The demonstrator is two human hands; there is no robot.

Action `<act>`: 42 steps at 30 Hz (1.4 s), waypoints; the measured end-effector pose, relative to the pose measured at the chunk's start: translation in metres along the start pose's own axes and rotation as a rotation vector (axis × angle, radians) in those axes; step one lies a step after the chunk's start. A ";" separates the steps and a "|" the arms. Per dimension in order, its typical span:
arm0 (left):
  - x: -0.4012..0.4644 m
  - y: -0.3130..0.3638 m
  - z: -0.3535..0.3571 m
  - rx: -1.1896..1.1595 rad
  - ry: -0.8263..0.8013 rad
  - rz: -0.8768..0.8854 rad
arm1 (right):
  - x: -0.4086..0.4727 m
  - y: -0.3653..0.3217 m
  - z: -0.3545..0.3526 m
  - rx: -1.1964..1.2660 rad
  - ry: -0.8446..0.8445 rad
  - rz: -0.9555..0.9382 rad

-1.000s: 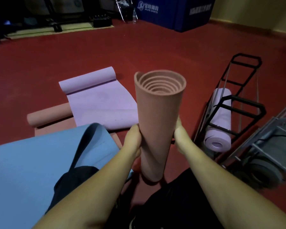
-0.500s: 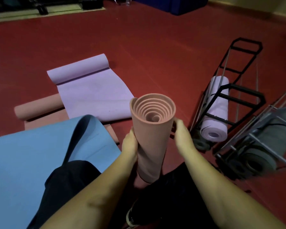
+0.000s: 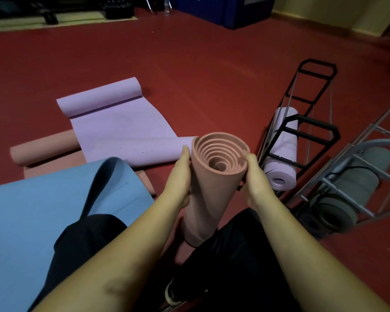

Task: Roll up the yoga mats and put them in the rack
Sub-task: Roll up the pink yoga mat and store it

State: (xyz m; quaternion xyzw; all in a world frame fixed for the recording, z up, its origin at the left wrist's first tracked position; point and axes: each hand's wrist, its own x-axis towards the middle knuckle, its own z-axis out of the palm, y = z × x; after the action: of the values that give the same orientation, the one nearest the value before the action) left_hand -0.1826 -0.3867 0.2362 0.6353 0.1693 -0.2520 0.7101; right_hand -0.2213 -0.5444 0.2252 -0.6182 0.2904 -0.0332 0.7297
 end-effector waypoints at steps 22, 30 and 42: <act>-0.048 0.046 -0.010 0.146 -0.173 0.277 | -0.027 -0.039 0.012 0.177 -0.078 -0.176; -0.001 0.018 0.002 -0.023 -0.027 0.212 | -0.002 -0.002 0.020 0.063 -0.069 -0.060; 0.014 0.026 -0.001 0.118 -0.055 0.333 | 0.003 -0.023 0.022 0.085 -0.050 -0.177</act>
State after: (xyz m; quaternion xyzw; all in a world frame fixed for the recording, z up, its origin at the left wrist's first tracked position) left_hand -0.1563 -0.3859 0.2494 0.6880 0.0273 -0.1577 0.7078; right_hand -0.2013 -0.5319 0.2469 -0.6107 0.2145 -0.0943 0.7564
